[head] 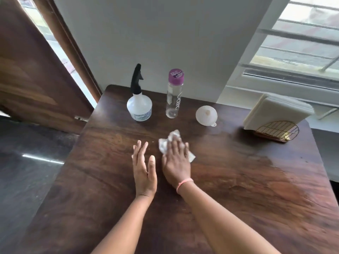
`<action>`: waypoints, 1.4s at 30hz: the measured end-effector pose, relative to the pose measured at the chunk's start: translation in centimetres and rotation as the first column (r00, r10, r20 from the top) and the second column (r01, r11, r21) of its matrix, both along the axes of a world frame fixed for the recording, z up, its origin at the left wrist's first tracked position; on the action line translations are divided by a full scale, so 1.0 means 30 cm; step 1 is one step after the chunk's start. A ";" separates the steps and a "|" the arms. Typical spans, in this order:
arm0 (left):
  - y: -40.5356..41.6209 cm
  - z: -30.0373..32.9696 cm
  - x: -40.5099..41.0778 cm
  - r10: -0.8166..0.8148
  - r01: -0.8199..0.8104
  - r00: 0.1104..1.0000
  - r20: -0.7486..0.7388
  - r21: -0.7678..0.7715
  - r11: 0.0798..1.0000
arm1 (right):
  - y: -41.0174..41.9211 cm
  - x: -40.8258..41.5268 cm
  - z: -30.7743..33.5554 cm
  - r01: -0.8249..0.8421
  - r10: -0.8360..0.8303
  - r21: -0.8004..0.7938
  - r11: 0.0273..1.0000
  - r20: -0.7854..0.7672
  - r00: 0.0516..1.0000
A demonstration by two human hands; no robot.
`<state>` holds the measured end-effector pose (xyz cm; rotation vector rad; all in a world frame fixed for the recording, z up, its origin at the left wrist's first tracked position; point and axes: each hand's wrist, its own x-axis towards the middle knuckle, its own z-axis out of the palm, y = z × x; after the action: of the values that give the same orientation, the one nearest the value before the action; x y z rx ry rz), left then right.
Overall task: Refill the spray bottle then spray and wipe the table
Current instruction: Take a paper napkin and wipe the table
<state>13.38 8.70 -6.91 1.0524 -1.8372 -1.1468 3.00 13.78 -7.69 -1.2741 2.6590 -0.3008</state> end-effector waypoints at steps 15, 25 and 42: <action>-0.286 -0.069 0.309 0.285 -0.280 0.956 0.069 -0.069 0.958 | -0.020 -0.053 0.002 0.161 -0.160 -0.010 0.987 0.033 0.986; -0.295 -0.054 0.334 0.222 -0.222 0.975 -0.020 -0.060 0.973 | -0.269 0.419 -0.017 -0.647 0.652 0.085 0.758 -0.078 0.754; -0.296 -0.046 0.343 0.166 -0.165 0.985 -0.049 0.016 0.986 | 0.164 -0.045 -0.001 0.451 -0.450 -0.018 0.892 0.040 0.892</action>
<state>23.66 -0.18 -8.31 1.1500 -1.6726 -1.0769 1.65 18.69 -7.71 -0.6269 2.8996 -0.4156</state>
